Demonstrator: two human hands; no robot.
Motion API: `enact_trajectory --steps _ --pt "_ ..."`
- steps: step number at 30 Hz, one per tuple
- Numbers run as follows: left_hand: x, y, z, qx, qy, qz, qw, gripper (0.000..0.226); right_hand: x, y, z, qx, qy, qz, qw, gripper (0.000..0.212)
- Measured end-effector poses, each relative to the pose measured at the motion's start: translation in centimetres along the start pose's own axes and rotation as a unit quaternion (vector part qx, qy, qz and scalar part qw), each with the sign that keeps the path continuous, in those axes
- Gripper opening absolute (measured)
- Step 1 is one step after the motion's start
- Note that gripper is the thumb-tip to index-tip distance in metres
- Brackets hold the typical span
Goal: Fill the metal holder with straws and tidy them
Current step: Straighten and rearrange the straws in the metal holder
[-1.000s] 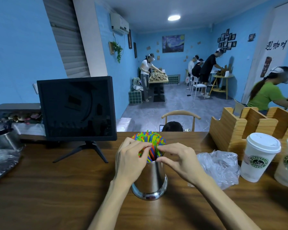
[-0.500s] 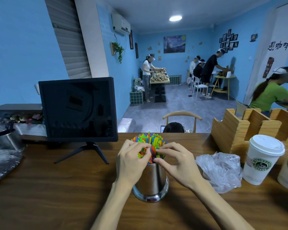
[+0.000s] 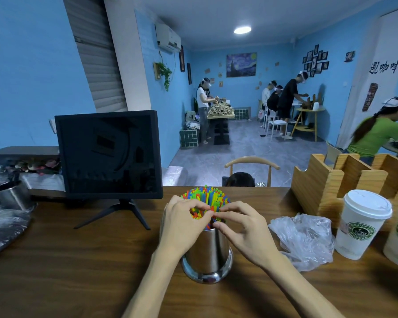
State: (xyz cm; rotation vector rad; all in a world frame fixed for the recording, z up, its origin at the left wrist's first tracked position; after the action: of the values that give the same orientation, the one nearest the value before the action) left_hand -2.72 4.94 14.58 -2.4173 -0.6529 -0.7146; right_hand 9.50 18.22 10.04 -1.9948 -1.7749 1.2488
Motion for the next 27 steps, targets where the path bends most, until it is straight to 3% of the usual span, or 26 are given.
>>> enact_trajectory --steps 6,13,16,19,22,25,27 --pt "0.6 0.2 0.0 -0.015 -0.008 -0.015 1.000 0.008 -0.2 0.2 -0.2 -0.002 -0.024 0.015 1.000 0.032" --pt "1.6 0.3 -2.1 0.091 0.110 0.074 0.987 0.023 -0.5 -0.2 -0.7 -0.005 -0.102 0.058 0.993 0.030" --pt "2.4 0.1 -4.4 0.174 0.253 0.100 0.946 0.025 -1.0 -1.0 -1.4 0.003 -0.096 0.068 0.993 0.035" --pt "3.2 -0.2 -6.2 0.241 0.374 0.105 0.889 0.019 -1.4 -2.1 -1.5 -0.045 -0.091 0.067 0.993 0.041" --pt "3.1 -0.8 -7.3 0.291 0.428 0.099 0.850 0.016 -1.4 -3.2 -1.5 -0.058 -0.142 0.063 0.986 0.026" --pt "1.9 -1.2 -7.4 0.306 0.458 0.072 0.832 0.013 -1.3 -4.3 -2.8 -0.027 -0.275 0.087 0.957 0.010" --pt "0.4 -1.4 -7.0 0.274 0.468 0.036 0.839 0.013 -1.4 -4.8 -4.4 0.004 -0.369 0.107 0.923 0.007"
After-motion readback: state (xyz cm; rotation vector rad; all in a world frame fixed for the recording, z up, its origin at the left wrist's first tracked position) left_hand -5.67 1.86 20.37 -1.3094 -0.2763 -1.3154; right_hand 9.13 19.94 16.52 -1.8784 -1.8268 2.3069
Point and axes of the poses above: each hand's wrist, its own y-axis away from the middle knuckle, its own z-axis out of the palm, x = y × z, the point moved 4 cm from there along -y, towards the middle knuckle, and after that the axes turned 12 degrees about -x, right-handed, at the moved point
